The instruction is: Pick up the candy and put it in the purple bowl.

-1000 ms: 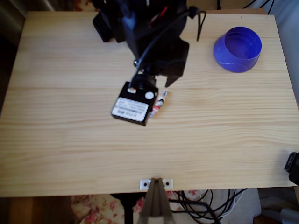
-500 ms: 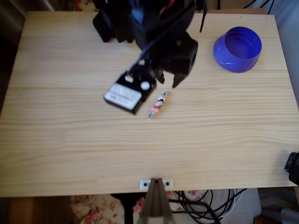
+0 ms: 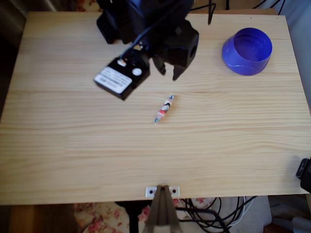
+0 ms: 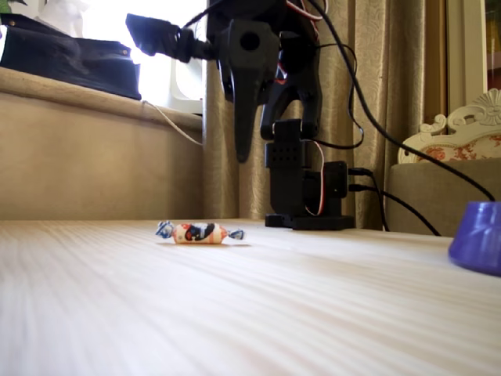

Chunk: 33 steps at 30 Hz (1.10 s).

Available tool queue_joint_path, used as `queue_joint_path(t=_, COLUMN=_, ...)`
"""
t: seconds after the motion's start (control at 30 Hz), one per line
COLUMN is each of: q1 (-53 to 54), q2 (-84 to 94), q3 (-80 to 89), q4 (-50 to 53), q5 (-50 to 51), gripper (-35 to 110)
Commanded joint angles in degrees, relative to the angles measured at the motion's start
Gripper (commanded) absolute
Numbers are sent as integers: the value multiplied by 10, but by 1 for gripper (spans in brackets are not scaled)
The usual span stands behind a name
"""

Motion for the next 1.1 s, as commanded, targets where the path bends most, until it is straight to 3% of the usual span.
queue_joint_path(t=0.0, q1=-6, q2=6, q3=-5, q4=-3, q5=25, gripper=15)
queue_joint_path(t=0.6, q1=54, q2=-143, q3=-61, q4=-125, q5=-46, gripper=17)
queue_joint_path(t=1.07, q1=80, q2=-222, q3=-119, q4=-130, q5=-71, gripper=17)
